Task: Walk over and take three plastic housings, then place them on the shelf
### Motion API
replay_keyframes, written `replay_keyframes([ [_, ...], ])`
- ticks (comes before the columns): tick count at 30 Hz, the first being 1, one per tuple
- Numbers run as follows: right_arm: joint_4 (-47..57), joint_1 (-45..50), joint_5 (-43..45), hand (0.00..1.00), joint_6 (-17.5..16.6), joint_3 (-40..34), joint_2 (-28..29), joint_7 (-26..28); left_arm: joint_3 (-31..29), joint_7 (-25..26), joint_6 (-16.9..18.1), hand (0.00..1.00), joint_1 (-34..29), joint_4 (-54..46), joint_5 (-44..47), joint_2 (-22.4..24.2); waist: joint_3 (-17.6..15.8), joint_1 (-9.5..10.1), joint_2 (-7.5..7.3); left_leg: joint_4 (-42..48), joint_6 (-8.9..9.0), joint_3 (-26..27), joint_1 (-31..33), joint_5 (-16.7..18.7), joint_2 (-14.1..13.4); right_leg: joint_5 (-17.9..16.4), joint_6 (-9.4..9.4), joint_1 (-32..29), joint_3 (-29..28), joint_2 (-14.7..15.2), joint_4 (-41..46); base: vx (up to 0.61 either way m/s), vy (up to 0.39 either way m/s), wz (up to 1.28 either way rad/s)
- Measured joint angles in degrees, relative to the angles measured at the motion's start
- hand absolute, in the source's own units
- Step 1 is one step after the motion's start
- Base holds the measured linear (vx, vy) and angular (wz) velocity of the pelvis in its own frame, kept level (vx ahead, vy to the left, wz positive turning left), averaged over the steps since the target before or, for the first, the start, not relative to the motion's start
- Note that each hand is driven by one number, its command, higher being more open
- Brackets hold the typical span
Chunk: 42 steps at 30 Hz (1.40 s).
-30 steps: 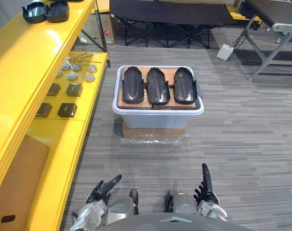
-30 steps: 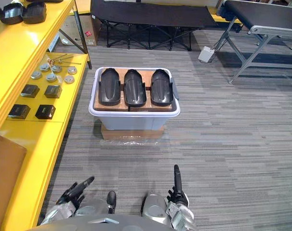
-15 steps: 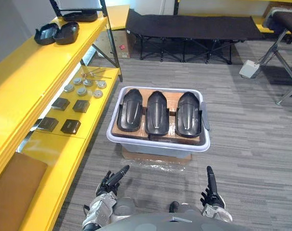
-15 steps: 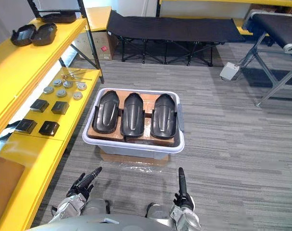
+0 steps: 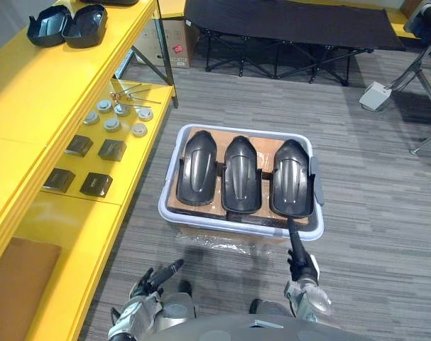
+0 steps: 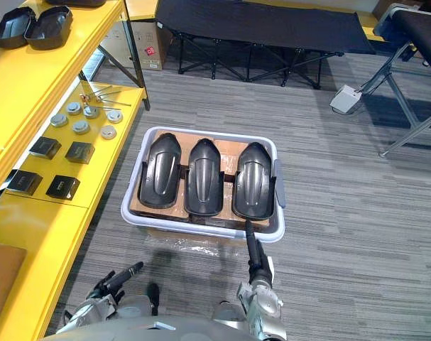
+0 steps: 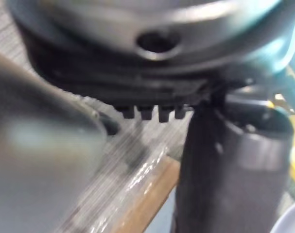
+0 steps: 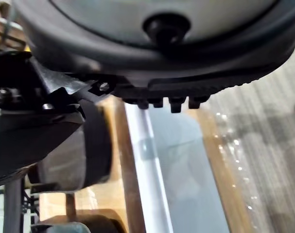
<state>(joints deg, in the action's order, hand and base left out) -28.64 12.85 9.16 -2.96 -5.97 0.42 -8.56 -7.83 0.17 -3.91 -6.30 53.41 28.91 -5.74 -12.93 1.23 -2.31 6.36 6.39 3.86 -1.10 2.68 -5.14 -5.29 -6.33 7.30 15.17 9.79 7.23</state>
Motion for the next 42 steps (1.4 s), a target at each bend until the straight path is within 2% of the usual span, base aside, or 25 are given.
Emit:
replay_keyframes([
  [2,6.60,2.77,-1.54,1.00,0.56,-0.01,-0.06,-0.82,-0.06,-0.05,0.14,1.00,-0.65,-0.34,-0.01,-0.19,-0.34,-0.09,-0.61,-1.07,0.01,0.57,-0.48,0.00,-0.52,0.00,0.00,-0.62,-0.60,-0.46,0.43,-0.06,-0.020,-0.17],
  [4,14.17,5.51,-1.46,1.00,1.43,0.00,-0.73,-0.38,-1.72,-0.55,0.15,1.00,-1.32,0.05,0.11,-1.08,-0.32,-0.57,-2.08,-1.68,-0.01,1.63,-0.64,-0.04,-0.78,0.00,0.01,-1.61,-1.98,-0.68,0.45,-0.11,-0.011,-0.33],
  [7,19.99,8.50,-0.65,1.00,2.73,0.66,-2.38,2.14,-2.70,-1.34,0.93,1.00,-2.99,0.03,0.04,-2.36,0.10,-1.81,-3.96,-3.28,-0.20,2.75,-1.52,-0.94,-0.54,0.00,0.02,-1.91,-3.10,-0.60,-0.19,-0.09,-0.007,-0.27],
  [10,21.82,10.25,1.62,1.00,4.38,1.14,-3.53,4.86,-2.69,-1.98,1.48,1.00,-4.12,0.28,-0.21,-3.12,0.52,-1.96,-4.63,-6.90,-0.35,3.30,-2.78,-3.12,-0.15,-0.12,0.21,-2.05,-3.70,-0.61,-1.50,-0.12,-0.026,-0.10],
  [14,22.17,10.10,6.25,1.00,6.56,1.70,-5.56,6.71,-2.66,-2.37,1.51,1.00,-6.07,1.50,-0.16,-3.18,0.25,-2.86,-3.88,-11.43,-0.73,3.45,-4.13,-6.26,0.29,-0.25,0.30,-2.65,-3.68,-0.74,-1.77,-0.10,-0.013,0.03],
  [16,22.70,9.81,7.08,1.00,7.59,1.73,-5.83,6.48,-2.60,-2.56,1.50,1.00,-7.48,1.82,-0.17,-3.25,0.24,-2.87,-3.89,-11.43,-0.68,3.49,-3.87,-6.29,0.41,-0.20,0.16,-3.25,-3.89,-0.80,-1.88,-0.10,0.012,0.00],
  [18,23.27,9.67,7.79,1.00,7.81,1.61,-7.00,5.37,-2.74,-2.98,1.55,1.00,-8.06,1.59,0.22,-3.14,0.18,-2.79,-3.93,-11.43,-0.85,3.45,-2.81,-6.41,0.42,-0.16,-0.36,-3.94,-3.73,-0.85,-2.10,-0.06,0.001,0.08],
  [21,23.26,4.41,10.23,1.00,7.88,-1.37,-7.93,2.59,-2.64,-3.75,2.01,1.00,-7.56,0.10,-0.23,-3.45,-0.84,-2.58,-4.05,-10.36,-1.36,3.44,0.40,-6.72,0.44,1.15,-0.54,-6.05,-3.91,-0.88,-2.39,-0.01,0.003,0.02],
  [24,23.23,-4.24,12.07,1.00,6.39,-4.62,-10.02,-0.91,-2.35,-4.42,3.62,1.00,-5.80,-2.67,-0.30,-4.27,-5.39,-2.36,-4.75,-4.11,-1.55,3.19,5.87,-4.98,0.18,2.82,-0.38,-8.59,-4.30,-0.81,-2.45,-0.06,0.020,-0.01],
  [25,23.20,-7.35,12.06,1.00,5.54,-5.68,-11.17,-2.50,-2.10,-4.12,4.02,1.00,-4.19,-3.40,-0.30,-4.38,-7.59,-1.78,-4.76,-0.85,-1.78,2.72,8.17,-4.01,-0.13,3.51,-0.25,-9.30,-4.21,-0.97,-2.40,-0.09,0.026,0.07],
  [28,21.77,-14.53,11.80,1.00,4.70,-6.03,-13.87,-6.50,-1.44,-3.66,5.01,1.00,-2.03,-5.45,-0.30,-4.49,-10.96,-0.61,-4.63,5.32,-1.75,1.60,12.75,-1.32,-0.78,4.13,-0.07,-10.41,-4.15,-1.79,-2.38,-0.04,0.023,0.10],
  [33,14.68,-25.50,11.29,1.00,4.89,-6.10,-17.38,-11.10,-0.07,-2.91,5.76,1.00,-0.45,-7.00,-0.31,-4.94,-11.97,1.46,-4.39,9.44,-1.84,-0.07,17.26,0.13,-1.33,4.23,-0.02,-12.70,-3.89,-2.21,-1.62,0.02,0.009,0.12],
  [38,6.71,-34.86,9.95,1.00,6.44,-6.03,-22.43,-10.85,1.34,-2.73,5.84,1.00,0.74,-7.31,-0.30,-4.90,-13.63,2.60,-3.05,10.61,-2.03,-1.39,18.73,0.28,-0.39,4.23,-0.03,-13.66,-3.76,-1.67,-0.10,0.00,0.037,0.14],
  [39,3.96,-36.94,9.09,1.00,6.77,-5.91,-23.58,-10.62,1.45,-2.76,5.85,1.00,1.02,-7.29,-0.30,-4.73,-13.81,3.32,-2.78,10.62,-2.14,-1.55,18.83,0.35,-0.25,4.23,-0.03,-13.85,-3.82,-1.54,-0.03,-0.01,0.030,0.05],
  [42,-2.70,-41.77,6.81,1.00,7.68,-5.54,-28.57,-10.65,2.84,-2.83,6.09,1.00,1.83,-7.21,-0.27,-4.17,-15.04,3.38,-0.92,10.64,-2.71,-3.04,20.04,-0.01,0.63,4.06,0.13,-14.55,-2.70,-0.98,0.83,-0.03,0.025,0.19],
])
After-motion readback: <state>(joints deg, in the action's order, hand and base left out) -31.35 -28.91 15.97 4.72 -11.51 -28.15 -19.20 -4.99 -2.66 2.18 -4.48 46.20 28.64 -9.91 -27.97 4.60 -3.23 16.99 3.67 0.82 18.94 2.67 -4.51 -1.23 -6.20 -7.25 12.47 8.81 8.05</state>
